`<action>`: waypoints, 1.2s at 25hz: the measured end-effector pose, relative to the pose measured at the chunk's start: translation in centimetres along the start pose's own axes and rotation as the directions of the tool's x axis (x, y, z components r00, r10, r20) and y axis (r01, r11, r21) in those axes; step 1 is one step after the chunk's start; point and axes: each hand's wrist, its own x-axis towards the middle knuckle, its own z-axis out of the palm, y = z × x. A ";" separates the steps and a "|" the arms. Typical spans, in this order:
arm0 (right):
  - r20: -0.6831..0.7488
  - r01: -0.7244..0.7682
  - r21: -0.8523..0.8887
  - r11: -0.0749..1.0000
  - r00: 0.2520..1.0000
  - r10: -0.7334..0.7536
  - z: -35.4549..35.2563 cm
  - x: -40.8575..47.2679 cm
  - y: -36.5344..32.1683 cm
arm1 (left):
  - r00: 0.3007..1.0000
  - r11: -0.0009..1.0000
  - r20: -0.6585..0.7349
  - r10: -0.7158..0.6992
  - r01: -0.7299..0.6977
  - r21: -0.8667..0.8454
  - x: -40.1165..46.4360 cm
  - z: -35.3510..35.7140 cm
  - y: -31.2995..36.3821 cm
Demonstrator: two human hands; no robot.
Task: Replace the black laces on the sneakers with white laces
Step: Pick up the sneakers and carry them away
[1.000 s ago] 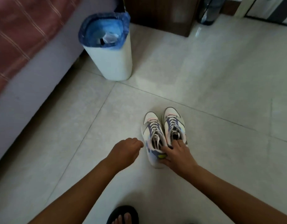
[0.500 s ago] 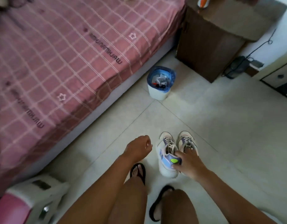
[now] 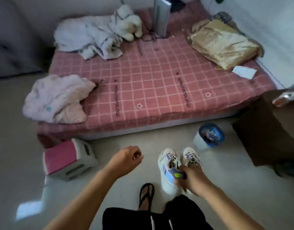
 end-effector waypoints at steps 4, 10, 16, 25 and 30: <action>0.081 0.253 -0.262 0.931 0.967 -0.240 -0.5 1.8 -5.0 | 0.913 0.939 -0.231 -0.336 0.308 -0.151 -8.9 -0.5 -2.8; 0.412 0.602 -0.431 0.673 0.794 -0.446 4.5 2.6 -15.1 | 0.549 0.628 -0.333 -0.767 0.531 -0.569 -22.6 4.4 -5.3; 0.648 0.801 -0.396 0.449 0.590 -0.481 12.7 0.7 -27.8 | 0.264 0.358 -0.257 -0.930 0.489 -0.795 -33.6 6.1 -9.9; 0.718 0.902 -0.361 0.237 0.431 -0.547 23.4 -1.5 -51.2 | 0.179 0.321 -0.268 -0.947 0.451 -0.833 -41.9 -2.0 -26.7; 0.723 0.903 -0.377 0.208 0.427 -0.543 27.3 0.9 -63.2 | 0.064 0.175 -0.163 -0.985 0.373 -0.911 -44.7 -6.1 -36.0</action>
